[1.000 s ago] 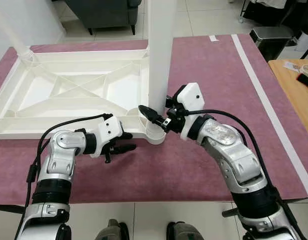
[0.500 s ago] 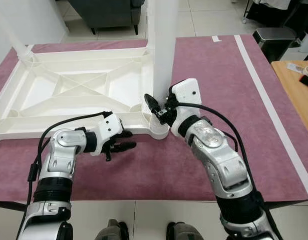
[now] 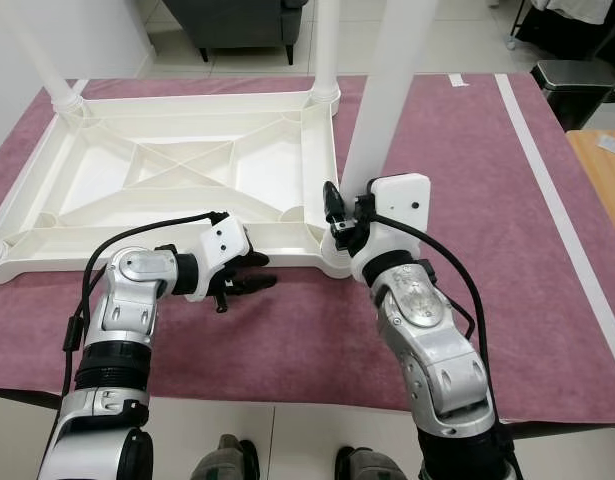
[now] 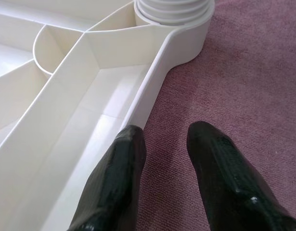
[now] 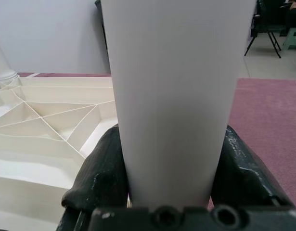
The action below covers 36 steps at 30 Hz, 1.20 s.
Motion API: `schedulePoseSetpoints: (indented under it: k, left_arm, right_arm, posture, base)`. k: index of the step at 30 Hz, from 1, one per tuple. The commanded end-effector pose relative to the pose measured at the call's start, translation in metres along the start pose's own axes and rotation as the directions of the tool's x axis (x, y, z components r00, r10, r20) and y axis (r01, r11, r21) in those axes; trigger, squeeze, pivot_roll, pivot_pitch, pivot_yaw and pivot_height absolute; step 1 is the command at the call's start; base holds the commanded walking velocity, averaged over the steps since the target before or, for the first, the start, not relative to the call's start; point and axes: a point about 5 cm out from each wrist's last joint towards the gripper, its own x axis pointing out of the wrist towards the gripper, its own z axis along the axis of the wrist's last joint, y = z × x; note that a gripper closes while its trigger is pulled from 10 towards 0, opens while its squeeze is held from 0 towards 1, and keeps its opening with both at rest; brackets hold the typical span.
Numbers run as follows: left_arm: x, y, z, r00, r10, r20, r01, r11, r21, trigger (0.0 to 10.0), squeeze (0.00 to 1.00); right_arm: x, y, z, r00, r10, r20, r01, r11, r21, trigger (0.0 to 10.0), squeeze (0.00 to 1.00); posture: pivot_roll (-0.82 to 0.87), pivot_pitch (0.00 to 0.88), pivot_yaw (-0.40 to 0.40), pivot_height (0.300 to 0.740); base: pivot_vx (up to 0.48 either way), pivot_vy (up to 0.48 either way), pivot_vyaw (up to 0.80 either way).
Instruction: Building children table
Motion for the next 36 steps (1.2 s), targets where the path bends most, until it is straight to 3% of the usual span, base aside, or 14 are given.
schedulePoseSetpoints:
  k: [1,9,10,11,15,16,23,28,32,33,34,36]
  left_arm:
    - [-0.009,0.027,-0.003,0.881,0.473,-0.017,-0.474,0.88,-0.03,10.0,0.0]
    - [-0.007,0.028,-0.004,0.878,0.477,-0.019,-0.478,0.878,-0.034,10.0,0.0]
    - [-0.007,0.028,-0.004,0.878,0.478,-0.021,-0.479,0.877,-0.035,10.0,0.0]
    - [-0.008,0.027,-0.005,0.877,0.479,-0.022,-0.48,0.877,-0.035,10.0,0.0]
    - [-0.009,0.027,-0.006,0.876,0.482,-0.029,-0.483,0.875,-0.037,10.0,0.0]
    - [-0.009,0.027,-0.006,0.875,0.483,-0.03,-0.484,0.874,-0.037,10.0,0.0]
    - [-0.009,0.027,-0.006,0.875,0.483,-0.031,-0.484,0.874,-0.039,10.0,0.0]
    - [-0.01,0.027,-0.007,0.874,0.484,-0.031,-0.485,0.873,-0.039,10.0,0.0]
    - [-0.01,0.026,-0.007,0.874,0.485,-0.033,-0.486,0.873,-0.039,10.0,0.0]
    - [-0.01,0.026,-0.007,0.874,0.485,-0.033,-0.486,0.873,-0.039,10.0,0.0]
    - [-0.01,0.026,-0.007,0.874,0.485,-0.033,-0.486,0.873,-0.039,10.0,0.0]
    - [-0.01,0.026,-0.007,0.874,0.485,-0.034,-0.486,0.873,-0.039,10.0,0.0]
  right_arm:
    - [-0.013,-0.024,-0.066,0.921,-0.186,-0.344,0.151,0.981,-0.124,10.0,0.0]
    - [-0.012,-0.017,-0.065,0.929,-0.163,-0.332,0.115,0.981,-0.158,10.0,0.0]
    - [-0.011,-0.017,-0.065,0.931,-0.155,-0.33,0.112,0.983,-0.146,10.0,0.94]
    - [-0.01,-0.017,-0.064,0.935,-0.143,-0.326,0.104,0.985,-0.135,10.0,1.0]
    - [-0.008,-0.016,-0.06,0.946,-0.119,-0.303,0.09,0.99,-0.11,10.0,1.0]
    - [-0.005,-0.015,-0.056,0.955,-0.098,-0.279,0.074,0.993,-0.093,10.0,0.0]
    - [0.001,-0.014,-0.045,0.975,-0.062,-0.214,0.049,0.997,-0.066,10.0,0.0]
    - [0.007,-0.012,-0.028,0.995,0.017,-0.103,-0.014,1.0,0.022,10.0,0.0]
    - [0.008,-0.013,-0.022,0.997,0.031,-0.064,-0.029,0.999,0.023,10.0,0.0]
    - [0.008,-0.014,-0.021,0.998,0.039,-0.055,-0.038,0.999,0.018,10.0,0.72]
    - [0.009,-0.014,-0.02,0.998,0.043,-0.047,-0.043,0.999,0.017,10.0,1.0]
    - [0.009,-0.014,-0.019,0.998,0.046,-0.042,-0.046,0.999,0.016,10.0,1.0]
  posture:
    - [-0.1,0.171,0.126,0.74]
    - [-0.1,0.175,0.128,0.74]
    - [-0.1,0.177,0.125,0.74]
    - [-0.1,0.178,0.125,0.74]
    - [-0.1,0.178,0.125,0.74]
    - [-0.1,0.178,0.125,0.74]
    - [-0.1,0.178,0.125,0.74]
    - [-0.1,0.178,0.126,0.74]
    - [-0.09,0.18,0.126,0.74]
    - [-0.1,0.18,0.125,0.74]
    - [-0.1,0.18,0.125,0.74]
    - [-0.1,0.18,0.125,0.74]
  base:
    - [0.0,0.0,0.0]
    - [0.0,0.0,0.0]
    - [0.0,0.0,0.0]
    - [0.0,0.0,0.0]
    - [0.0,0.0,0.0]
    - [0.0,0.0,0.0]
    - [0.0,0.0,0.0]
    - [0.0,0.0,0.0]
    - [0.0,0.0,0.0]
    - [0.0,0.0,0.0]
    - [0.0,0.0,0.0]
    - [0.0,0.0,0.0]
